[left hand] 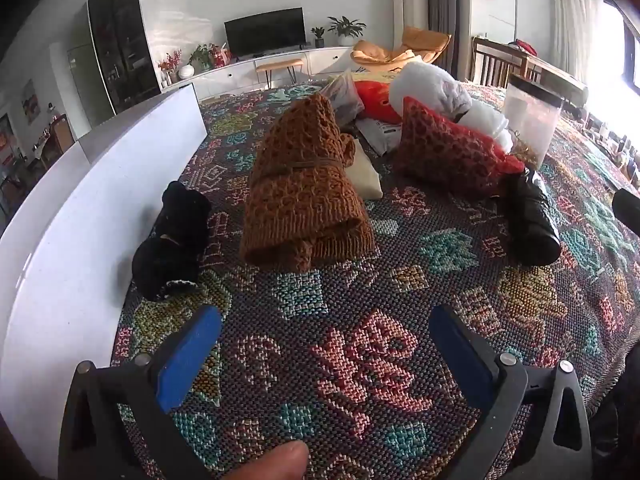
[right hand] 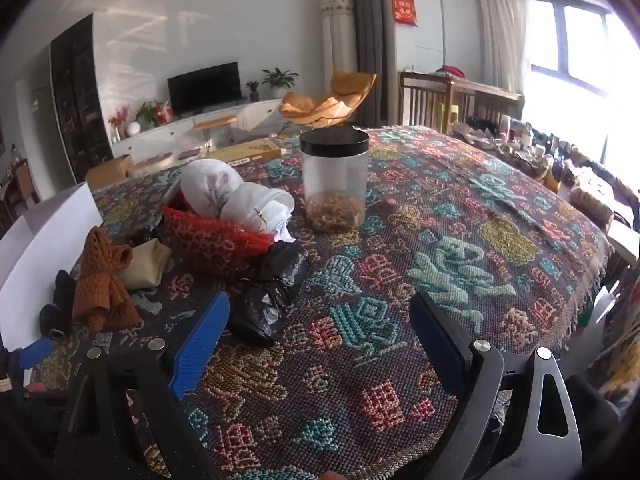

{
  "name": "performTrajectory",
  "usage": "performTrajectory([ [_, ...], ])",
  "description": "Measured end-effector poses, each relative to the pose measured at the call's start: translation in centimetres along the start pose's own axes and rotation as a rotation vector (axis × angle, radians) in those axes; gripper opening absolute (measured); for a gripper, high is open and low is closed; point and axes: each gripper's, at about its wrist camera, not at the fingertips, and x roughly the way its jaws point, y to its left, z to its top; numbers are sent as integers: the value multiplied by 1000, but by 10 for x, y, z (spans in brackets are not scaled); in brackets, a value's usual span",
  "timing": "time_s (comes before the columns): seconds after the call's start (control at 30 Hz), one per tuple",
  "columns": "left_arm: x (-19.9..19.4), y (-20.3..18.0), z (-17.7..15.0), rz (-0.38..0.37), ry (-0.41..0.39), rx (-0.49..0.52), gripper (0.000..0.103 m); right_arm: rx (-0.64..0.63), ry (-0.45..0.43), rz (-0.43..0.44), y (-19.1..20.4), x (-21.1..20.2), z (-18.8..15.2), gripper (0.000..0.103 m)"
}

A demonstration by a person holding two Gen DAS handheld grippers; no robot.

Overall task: Organize soft objects
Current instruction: 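Move the left tool toward the brown knit bundle on the blanket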

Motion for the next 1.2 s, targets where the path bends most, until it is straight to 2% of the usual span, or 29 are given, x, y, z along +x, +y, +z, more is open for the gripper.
performTrajectory([
  [0.17,29,-6,-1,9,62,21,103,-42,25,19,13,14,-2,93],
  [0.4,50,4,16,-56,100,-45,103,-32,15,14,9,10,-5,93],
  [0.8,47,7,12,-52,78,-66,103,176,81,42,-25,24,-7,93],
  [1.2,46,6,10,-51,77,-67,103,192,92,50,-29,27,-9,93],
])
